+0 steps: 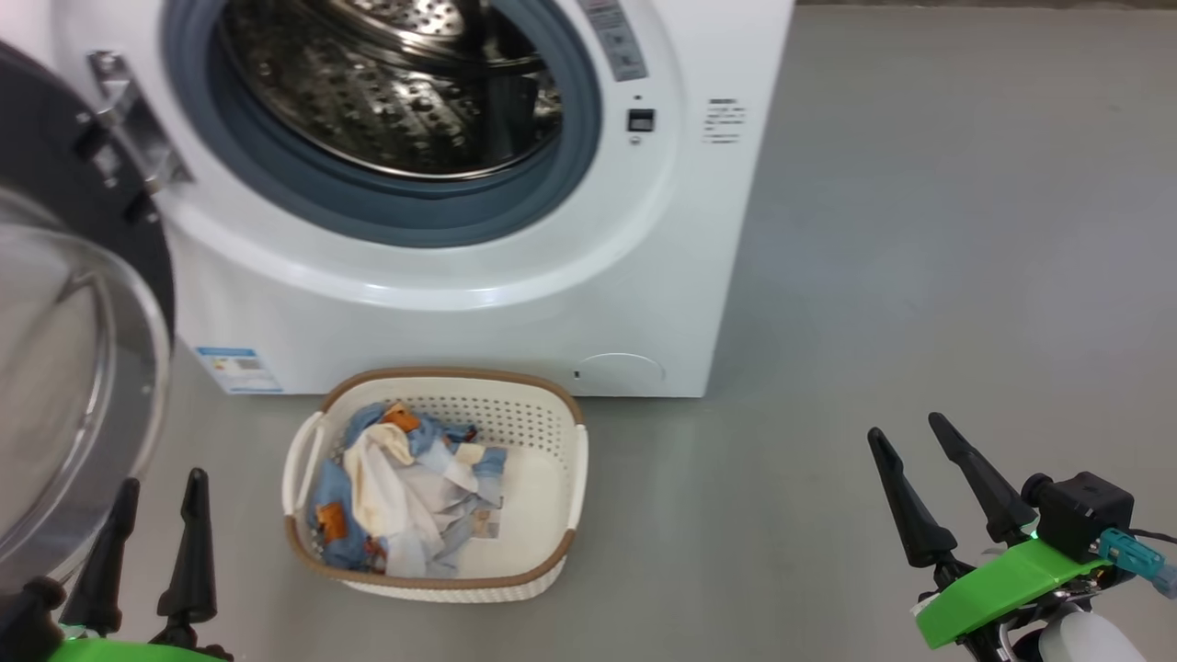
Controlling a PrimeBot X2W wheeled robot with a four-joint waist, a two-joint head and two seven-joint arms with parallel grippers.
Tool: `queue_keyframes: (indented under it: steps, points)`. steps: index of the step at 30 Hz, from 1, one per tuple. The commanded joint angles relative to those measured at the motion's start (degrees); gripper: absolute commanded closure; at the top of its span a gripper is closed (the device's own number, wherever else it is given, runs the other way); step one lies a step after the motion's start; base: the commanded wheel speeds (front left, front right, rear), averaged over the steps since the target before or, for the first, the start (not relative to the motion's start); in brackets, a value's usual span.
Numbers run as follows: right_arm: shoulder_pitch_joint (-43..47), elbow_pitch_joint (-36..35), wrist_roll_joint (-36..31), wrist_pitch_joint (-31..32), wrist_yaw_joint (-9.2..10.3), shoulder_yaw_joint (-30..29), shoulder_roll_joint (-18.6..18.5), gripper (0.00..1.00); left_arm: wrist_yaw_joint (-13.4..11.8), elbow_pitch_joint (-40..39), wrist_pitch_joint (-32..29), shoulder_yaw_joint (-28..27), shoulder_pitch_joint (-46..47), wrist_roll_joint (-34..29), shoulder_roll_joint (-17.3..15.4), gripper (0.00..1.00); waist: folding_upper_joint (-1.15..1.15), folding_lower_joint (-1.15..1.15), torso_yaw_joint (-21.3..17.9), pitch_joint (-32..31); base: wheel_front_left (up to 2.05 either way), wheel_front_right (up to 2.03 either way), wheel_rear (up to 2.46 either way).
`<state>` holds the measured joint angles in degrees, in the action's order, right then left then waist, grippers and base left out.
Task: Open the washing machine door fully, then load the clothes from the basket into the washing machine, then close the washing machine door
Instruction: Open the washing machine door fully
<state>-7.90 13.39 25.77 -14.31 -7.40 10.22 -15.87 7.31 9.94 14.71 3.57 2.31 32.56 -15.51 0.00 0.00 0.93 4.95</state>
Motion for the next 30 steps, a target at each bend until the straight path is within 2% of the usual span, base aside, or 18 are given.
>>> queue_keyframes:
  steps: [1, 12, 30]
  points:
    - [0.82, -1.70, -0.19, -0.69, -0.09, 0.70, -0.32, 0.00, 0.17, -1.28, 0.29, -1.95, 0.38, 0.77, -1.80, 0.00, 0.00, 0.00, -2.10, 0.47, 0.00, 0.00, 0.00]
    - [1.25, -2.34, -0.44, -0.69, -0.09, -0.42, -0.09, 0.00, 0.17, -1.13, 0.29, -1.20, 0.99, 1.98, -2.79, 0.00, 0.00, 0.00, -6.80, 1.24, 0.00, 0.00, 0.00]
    - [1.29, -2.65, -0.93, -0.69, -0.09, -0.79, 0.78, 0.00, 0.17, -0.23, 0.29, -0.70, 1.62, 6.18, -4.38, 0.00, 0.00, 0.00, -7.45, 1.69, 0.02, -0.08, 0.06]
